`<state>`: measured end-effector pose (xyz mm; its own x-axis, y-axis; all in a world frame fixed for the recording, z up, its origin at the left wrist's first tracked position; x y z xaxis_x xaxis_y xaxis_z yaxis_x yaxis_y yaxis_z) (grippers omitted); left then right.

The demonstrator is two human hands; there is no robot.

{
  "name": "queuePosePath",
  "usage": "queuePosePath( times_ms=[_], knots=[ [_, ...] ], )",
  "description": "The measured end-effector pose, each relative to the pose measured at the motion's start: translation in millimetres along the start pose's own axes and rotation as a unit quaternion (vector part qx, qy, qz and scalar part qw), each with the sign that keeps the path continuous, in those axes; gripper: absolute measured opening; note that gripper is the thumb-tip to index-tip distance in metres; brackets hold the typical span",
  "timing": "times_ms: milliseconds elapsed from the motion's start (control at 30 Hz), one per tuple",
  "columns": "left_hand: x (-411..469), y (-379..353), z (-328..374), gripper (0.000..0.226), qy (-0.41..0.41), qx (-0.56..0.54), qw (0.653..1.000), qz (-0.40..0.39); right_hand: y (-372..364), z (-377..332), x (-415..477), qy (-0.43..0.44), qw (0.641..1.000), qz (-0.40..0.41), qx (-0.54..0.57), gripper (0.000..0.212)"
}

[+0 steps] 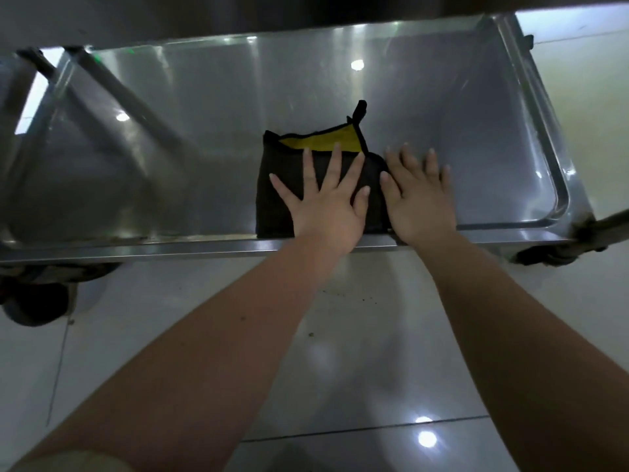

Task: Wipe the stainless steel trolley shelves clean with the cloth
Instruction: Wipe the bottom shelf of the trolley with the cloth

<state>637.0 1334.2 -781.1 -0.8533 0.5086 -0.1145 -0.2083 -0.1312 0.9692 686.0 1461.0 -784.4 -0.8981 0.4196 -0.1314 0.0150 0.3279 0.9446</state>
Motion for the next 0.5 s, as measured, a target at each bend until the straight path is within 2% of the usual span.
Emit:
queuePosePath(
  times_ms=[133,267,367,433,500],
  knots=[
    [2,1,-34,0.072,0.013,0.038,0.999,-0.008,-7,-2,3,0.005,0.999,-0.008,-0.049,0.056],
    [8,24,-136,0.074,0.06,0.053,0.997,-0.02,-11,-5,1,0.018,0.992,-0.021,-0.127,0.075],
    [3,41,-203,0.074,0.113,0.048,0.992,-0.036,-11,-8,3,0.01,0.989,-0.019,-0.146,0.078],
    [1,40,-200,0.073,0.127,0.046,0.99,-0.038,-13,-10,4,0.005,0.987,-0.02,-0.161,0.078],
    [1,31,-157,0.071,0.092,0.043,0.994,-0.044,-15,-12,4,0.0,0.986,-0.026,-0.165,0.076]
  ],
)
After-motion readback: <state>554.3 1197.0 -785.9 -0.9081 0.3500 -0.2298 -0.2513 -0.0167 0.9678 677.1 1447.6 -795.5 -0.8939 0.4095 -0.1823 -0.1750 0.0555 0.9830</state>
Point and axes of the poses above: each hand's wrist, its own x-axis towards the middle knuckle, its own y-axis out of the back of the hand, z = x × y, the point moved 6 cm from there along x, towards the middle knuckle, and after that the axes turned 4 degrees about -x, right-handed, at the moved point
